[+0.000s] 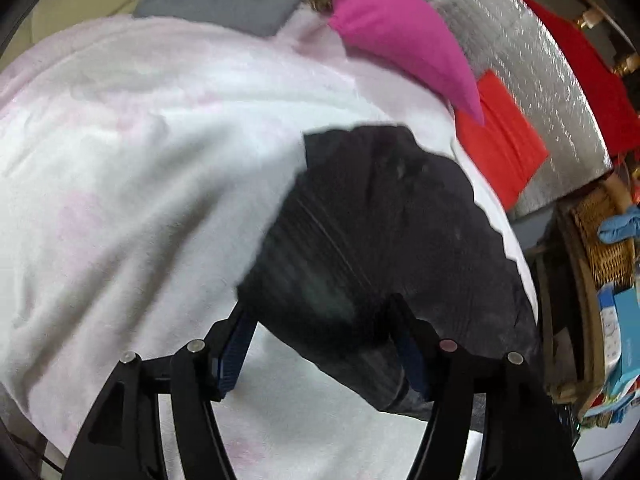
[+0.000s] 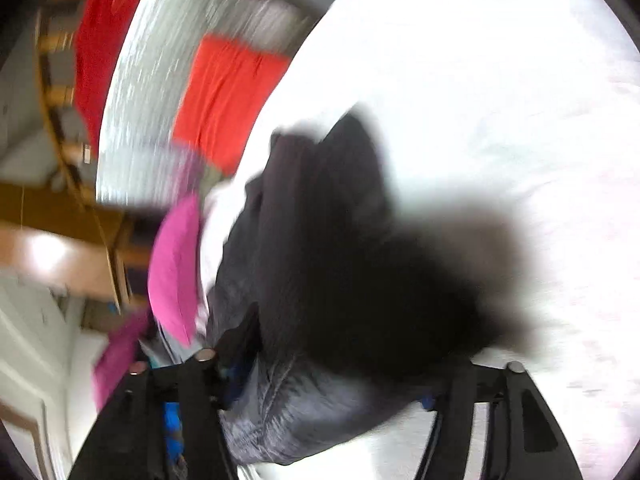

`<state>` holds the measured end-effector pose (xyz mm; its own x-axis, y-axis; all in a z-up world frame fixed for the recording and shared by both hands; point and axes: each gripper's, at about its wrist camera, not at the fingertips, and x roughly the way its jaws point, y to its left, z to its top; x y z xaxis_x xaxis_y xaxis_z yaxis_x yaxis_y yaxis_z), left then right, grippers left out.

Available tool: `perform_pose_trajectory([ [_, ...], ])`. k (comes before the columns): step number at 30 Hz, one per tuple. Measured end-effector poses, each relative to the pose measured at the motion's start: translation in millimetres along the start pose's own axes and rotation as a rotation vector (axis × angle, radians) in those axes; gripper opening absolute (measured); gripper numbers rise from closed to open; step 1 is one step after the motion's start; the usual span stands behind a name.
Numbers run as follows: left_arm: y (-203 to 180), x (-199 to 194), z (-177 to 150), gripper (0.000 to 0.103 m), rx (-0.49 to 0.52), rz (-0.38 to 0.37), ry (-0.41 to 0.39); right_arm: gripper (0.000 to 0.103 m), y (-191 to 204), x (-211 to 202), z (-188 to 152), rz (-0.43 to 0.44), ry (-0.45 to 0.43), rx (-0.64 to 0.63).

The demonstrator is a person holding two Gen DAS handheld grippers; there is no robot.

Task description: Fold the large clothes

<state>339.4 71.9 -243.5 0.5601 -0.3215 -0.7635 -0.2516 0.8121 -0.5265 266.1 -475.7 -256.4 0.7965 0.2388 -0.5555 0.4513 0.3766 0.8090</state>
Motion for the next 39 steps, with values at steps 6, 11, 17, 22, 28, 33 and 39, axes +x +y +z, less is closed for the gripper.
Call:
perform_pose_trajectory([
  [6,4,4,1,0.067,0.018,0.015,-0.015,0.064,-25,1,12,0.063,-0.028,0.038],
  [11,-5,4,5,0.063,0.070,0.038,-0.051,0.038,3,-20,-2,0.039,-0.101,-0.133],
  [17,0,17,11,0.064,0.072,0.062,-0.006,0.038,-3,-14,-10,-0.168,-0.080,-0.200],
  [22,-13,4,7,0.065,0.148,0.128,-0.056,0.056,-4,-26,-6,-0.153,-0.074,-0.166],
  [28,-39,-37,-21,0.070,0.344,0.229,-0.250,0.073,9,-86,-14,-0.224,-0.285,-0.259],
  [33,-69,-44,-38,0.073,0.514,0.292,-0.364,0.072,44,-88,-30,-0.154,-0.321,-0.447],
  [39,-85,-35,-43,0.073,0.586,0.313,-0.381,0.061,91,-43,-70,-0.155,-0.241,-0.697],
])
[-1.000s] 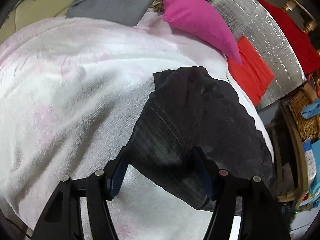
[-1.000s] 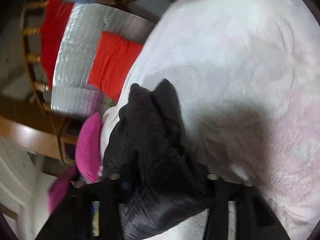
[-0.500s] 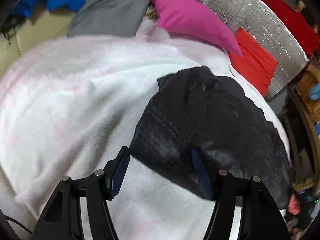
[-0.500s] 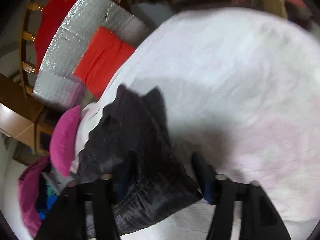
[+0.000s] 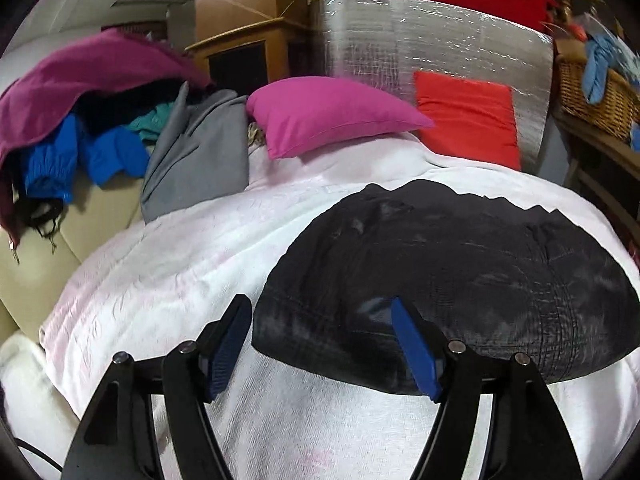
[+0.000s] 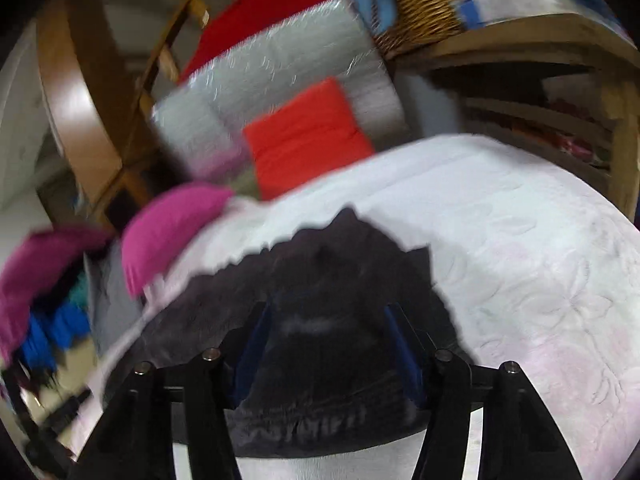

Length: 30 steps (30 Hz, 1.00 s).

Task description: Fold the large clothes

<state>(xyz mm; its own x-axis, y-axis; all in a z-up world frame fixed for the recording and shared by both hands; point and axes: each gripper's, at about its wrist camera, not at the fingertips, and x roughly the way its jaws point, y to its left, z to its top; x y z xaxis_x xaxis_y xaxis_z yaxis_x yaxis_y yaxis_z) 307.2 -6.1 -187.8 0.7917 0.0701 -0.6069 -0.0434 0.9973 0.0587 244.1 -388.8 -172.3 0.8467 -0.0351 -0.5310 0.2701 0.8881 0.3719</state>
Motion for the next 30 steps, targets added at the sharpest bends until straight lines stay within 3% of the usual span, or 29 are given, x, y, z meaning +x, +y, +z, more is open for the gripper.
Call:
perform_pose_trajectory([
  [6,-5,0,1,0.073,0.020,-0.004,0.008,0.060,-9,51,-11,-0.118,0.222,0.014],
  [9,-7,0,0,0.073,0.025,-0.004,0.010,0.060,-3,45,-6,-0.116,0.203,0.004],
  [15,-15,5,0,0.073,0.045,-0.005,0.024,0.060,13,17,8,-0.002,0.045,-0.019],
  [22,-28,12,-3,0.073,0.068,-0.006,0.048,0.060,48,40,-13,0.117,0.187,-0.088],
  [26,-36,18,-6,0.073,0.094,-0.005,0.075,0.060,62,74,-34,0.066,0.294,-0.160],
  [30,-39,42,-13,0.073,0.094,-0.040,0.211,0.060,66,74,-36,0.048,0.300,-0.181],
])
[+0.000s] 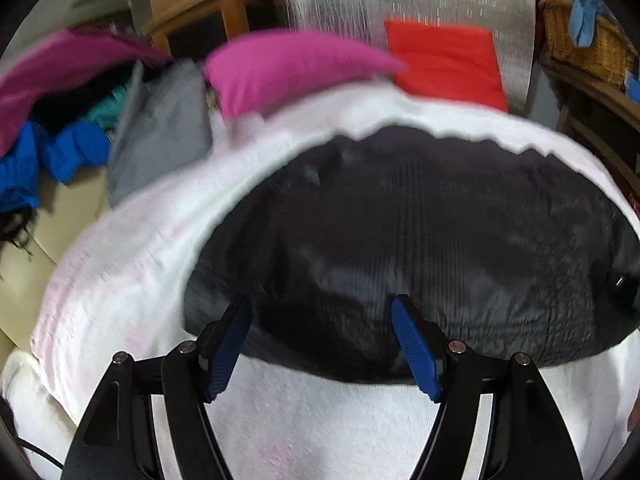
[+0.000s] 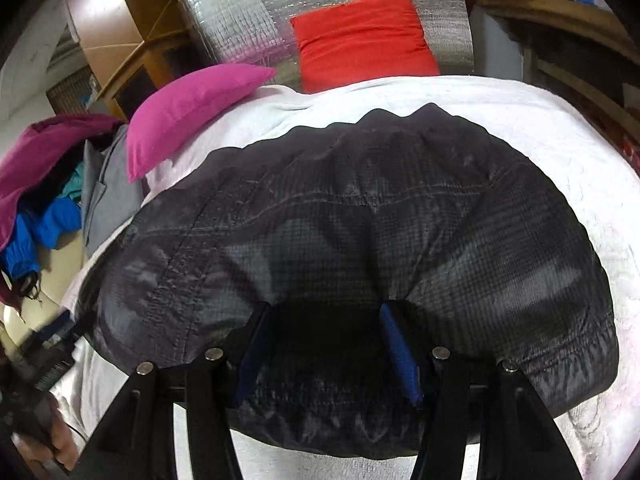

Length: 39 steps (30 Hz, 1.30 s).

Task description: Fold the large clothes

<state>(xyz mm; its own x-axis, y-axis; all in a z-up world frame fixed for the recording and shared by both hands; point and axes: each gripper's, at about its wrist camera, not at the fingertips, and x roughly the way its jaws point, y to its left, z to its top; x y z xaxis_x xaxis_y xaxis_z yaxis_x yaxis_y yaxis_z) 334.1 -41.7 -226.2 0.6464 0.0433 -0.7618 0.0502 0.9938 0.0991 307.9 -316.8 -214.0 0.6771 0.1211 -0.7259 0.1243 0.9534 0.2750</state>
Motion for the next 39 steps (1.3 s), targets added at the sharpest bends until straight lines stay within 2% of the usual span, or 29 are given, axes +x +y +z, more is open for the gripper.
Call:
perform_pose_trajectory([
  [2,0,8,-1,0.073,0.003,-0.002,0.041,0.059,-1,-9,2,0.024,-0.029,0.021],
  [3,0,7,-1,0.073,0.001,-0.003,0.037,0.060,-1,-17,4,0.036,-0.060,0.023],
  [6,2,0,0,0.073,-0.018,-0.017,0.009,0.059,-8,-34,13,0.010,-0.165,0.044],
  [9,4,-6,5,0.073,-0.044,-0.044,-0.035,0.060,-32,-44,23,-0.038,-0.232,0.136],
  [11,1,-3,8,0.074,-0.032,-0.029,-0.043,0.060,-53,-40,29,-0.073,-0.227,0.199],
  [14,-4,12,12,0.078,-0.010,0.000,0.005,0.060,-87,-24,31,-0.106,-0.173,0.297],
  [16,-9,19,13,0.079,-0.002,0.020,0.012,0.056,-111,-7,29,-0.095,-0.110,0.362],
  [18,-15,16,12,0.079,0.022,0.041,-0.006,0.056,-116,-5,29,-0.082,-0.104,0.366],
  [20,-19,9,10,0.079,0.027,0.033,-0.028,0.056,-112,-14,29,-0.092,-0.119,0.352],
  [23,-25,-13,4,0.079,0.038,0.014,-0.109,0.056,-97,-34,26,-0.058,-0.175,0.326],
  [24,-26,-21,2,0.079,0.044,0.014,-0.134,0.056,-89,-47,22,-0.041,-0.206,0.297],
  [26,-29,-41,-4,0.079,0.058,0.023,-0.181,0.057,-74,-67,16,-0.059,-0.254,0.232],
  [29,-30,-77,-8,0.079,0.059,0.013,-0.228,0.070,-47,-99,2,-0.117,-0.300,0.117],
  [31,-26,-102,-10,0.080,0.037,-0.015,-0.260,0.072,-29,-118,-7,-0.155,-0.313,0.060],
  [33,-22,-123,-11,0.082,0.020,-0.028,-0.278,0.081,-13,-142,-20,-0.193,-0.333,0.012],
  [36,-11,-161,-10,0.091,0.002,-0.015,-0.318,0.087,-1,-178,-33,-0.186,-0.370,-0.013],
  [39,2,-203,-13,0.091,-0.035,0.004,-0.381,0.093,15,-216,-42,-0.191,-0.404,-0.044],
])
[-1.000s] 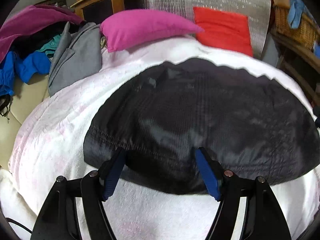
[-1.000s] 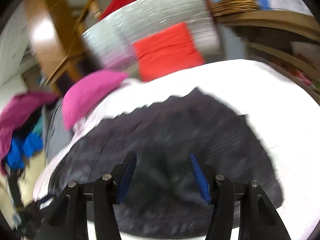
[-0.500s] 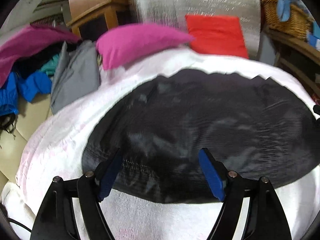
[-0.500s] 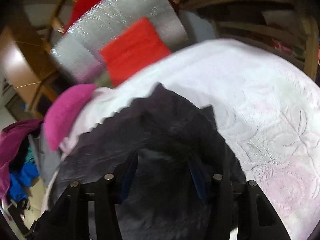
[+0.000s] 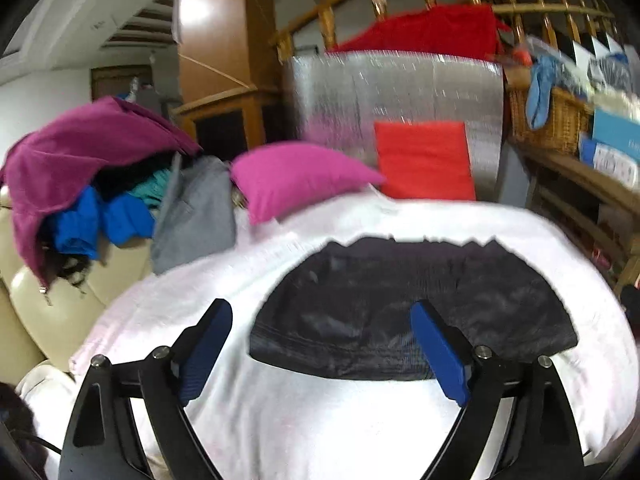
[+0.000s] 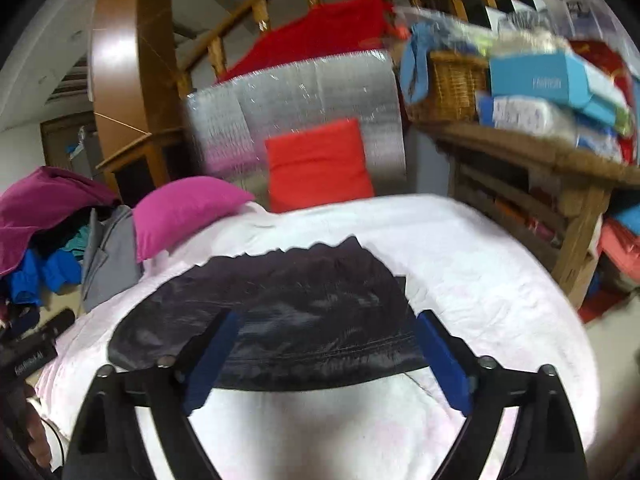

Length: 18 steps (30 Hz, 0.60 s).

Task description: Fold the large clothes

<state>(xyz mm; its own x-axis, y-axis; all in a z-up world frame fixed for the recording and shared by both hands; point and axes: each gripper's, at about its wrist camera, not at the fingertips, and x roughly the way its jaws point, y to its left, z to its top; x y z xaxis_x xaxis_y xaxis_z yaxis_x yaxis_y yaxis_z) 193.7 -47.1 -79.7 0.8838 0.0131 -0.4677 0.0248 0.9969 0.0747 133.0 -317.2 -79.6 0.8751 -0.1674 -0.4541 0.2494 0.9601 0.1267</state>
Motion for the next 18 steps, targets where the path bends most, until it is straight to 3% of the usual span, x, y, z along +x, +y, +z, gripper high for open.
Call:
perform_pose_trajectory([
  [9,24,-92,16,0.092,0.012,0.093,-0.107,0.095,36,-106,25,-0.013,-0.088,-0.050],
  [18,31,-160,17,0.098,0.020,0.066,-0.164,0.095,59,-167,21,0.015,-0.063,-0.021],
])
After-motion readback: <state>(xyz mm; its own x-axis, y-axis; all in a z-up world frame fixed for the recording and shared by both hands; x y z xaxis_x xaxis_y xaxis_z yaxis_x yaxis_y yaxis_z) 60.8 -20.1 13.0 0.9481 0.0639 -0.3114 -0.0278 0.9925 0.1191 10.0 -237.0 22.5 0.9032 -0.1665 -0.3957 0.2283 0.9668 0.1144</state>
